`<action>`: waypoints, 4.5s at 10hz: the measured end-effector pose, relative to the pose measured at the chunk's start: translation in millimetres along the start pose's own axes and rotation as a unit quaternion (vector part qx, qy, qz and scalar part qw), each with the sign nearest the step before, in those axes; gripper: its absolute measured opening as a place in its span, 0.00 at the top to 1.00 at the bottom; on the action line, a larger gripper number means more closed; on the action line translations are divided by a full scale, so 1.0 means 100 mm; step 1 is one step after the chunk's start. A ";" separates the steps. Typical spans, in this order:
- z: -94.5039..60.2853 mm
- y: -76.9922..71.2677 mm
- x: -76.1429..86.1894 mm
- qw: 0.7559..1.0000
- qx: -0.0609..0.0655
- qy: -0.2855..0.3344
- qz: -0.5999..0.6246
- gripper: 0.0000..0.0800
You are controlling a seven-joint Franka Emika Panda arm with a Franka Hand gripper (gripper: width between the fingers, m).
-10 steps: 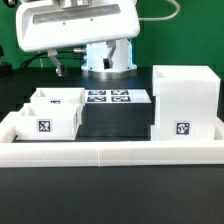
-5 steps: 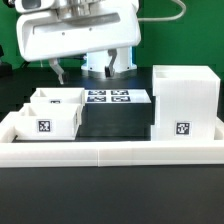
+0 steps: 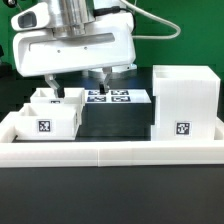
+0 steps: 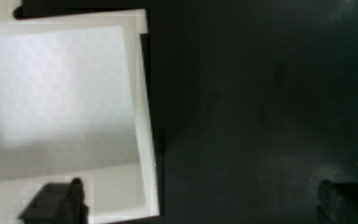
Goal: Assemble drawer
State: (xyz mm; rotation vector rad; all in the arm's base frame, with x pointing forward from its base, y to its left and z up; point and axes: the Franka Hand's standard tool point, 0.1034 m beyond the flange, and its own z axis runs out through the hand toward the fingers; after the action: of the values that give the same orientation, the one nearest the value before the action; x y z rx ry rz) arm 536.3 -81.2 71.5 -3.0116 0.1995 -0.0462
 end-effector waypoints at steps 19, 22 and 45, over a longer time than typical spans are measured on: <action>0.61 0.27 -0.28 0.998 -0.040 0.002 -0.043 0.53; 0.61 0.27 -0.28 0.998 -0.040 0.002 -0.043 0.87; 0.32 0.03 -0.23 0.873 -0.038 -0.032 -0.486 0.95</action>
Offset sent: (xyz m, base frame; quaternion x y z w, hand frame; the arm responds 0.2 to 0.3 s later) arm -0.0105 -0.0212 -0.0091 -0.0219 -0.0082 -0.0479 0.9986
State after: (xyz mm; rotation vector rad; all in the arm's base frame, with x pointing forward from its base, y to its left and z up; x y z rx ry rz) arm 514.0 -77.2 38.8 -2.8208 -1.3339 -0.0270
